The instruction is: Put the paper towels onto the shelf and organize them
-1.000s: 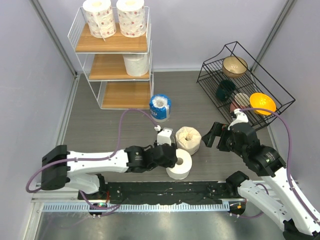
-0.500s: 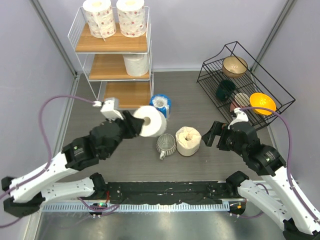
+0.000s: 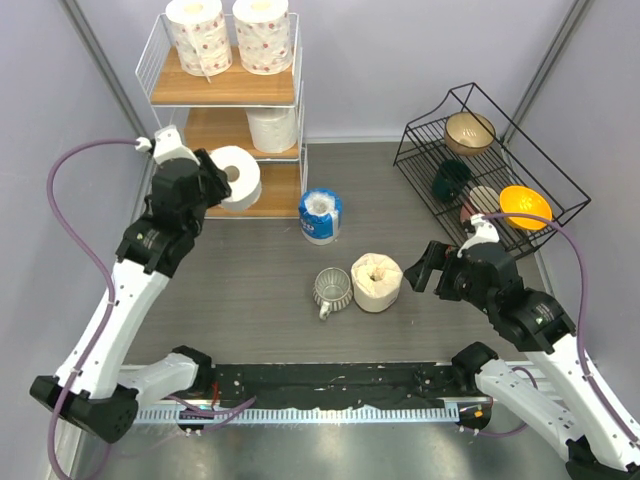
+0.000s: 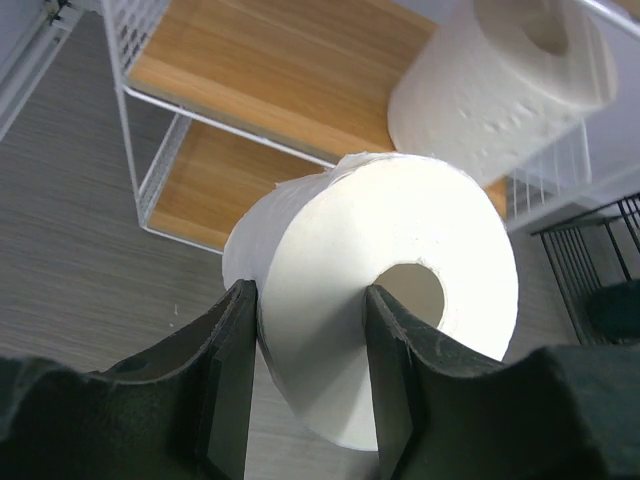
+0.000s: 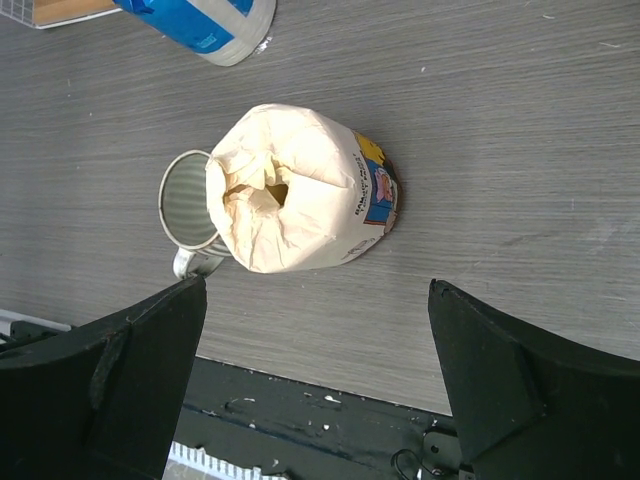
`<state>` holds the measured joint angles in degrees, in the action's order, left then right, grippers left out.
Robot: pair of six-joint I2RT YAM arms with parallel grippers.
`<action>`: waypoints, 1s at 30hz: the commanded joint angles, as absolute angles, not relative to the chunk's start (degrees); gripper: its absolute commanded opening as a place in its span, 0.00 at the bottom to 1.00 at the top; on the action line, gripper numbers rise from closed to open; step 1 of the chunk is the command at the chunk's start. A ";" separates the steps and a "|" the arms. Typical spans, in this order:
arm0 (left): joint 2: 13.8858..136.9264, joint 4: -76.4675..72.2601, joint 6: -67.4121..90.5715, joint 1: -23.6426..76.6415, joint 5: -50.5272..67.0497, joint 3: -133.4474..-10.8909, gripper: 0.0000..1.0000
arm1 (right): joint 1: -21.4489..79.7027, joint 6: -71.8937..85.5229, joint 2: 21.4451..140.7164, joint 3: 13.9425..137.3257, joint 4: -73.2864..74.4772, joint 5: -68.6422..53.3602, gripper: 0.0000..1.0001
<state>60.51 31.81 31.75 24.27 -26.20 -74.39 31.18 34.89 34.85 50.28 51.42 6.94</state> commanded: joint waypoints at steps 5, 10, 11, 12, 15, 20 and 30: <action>64.77 21.18 30.76 13.28 -13.89 -81.99 0.29 | 31.38 34.98 34.80 53.44 51.59 7.82 0.98; 68.98 19.17 31.37 10.99 -10.82 -84.99 0.29 | 31.46 35.42 34.72 52.82 51.59 7.82 0.98; 69.43 18.81 31.55 10.73 -10.64 -85.77 0.29 | 31.46 35.33 34.63 52.82 51.59 7.74 0.98; 69.96 18.46 31.55 10.46 -10.63 -86.13 0.29 | 31.46 35.42 34.63 52.74 51.68 7.82 0.98; 71.89 17.84 31.38 9.50 -10.55 -87.88 0.28 | 31.46 35.33 34.72 52.74 52.03 7.74 0.98; 74.26 17.23 31.03 7.91 -10.28 -88.59 0.28 | 31.46 35.24 34.63 52.73 52.29 7.82 0.98; 76.73 14.16 31.64 6.51 -11.34 -88.68 0.27 | 31.47 35.07 34.98 52.38 52.29 8.00 0.98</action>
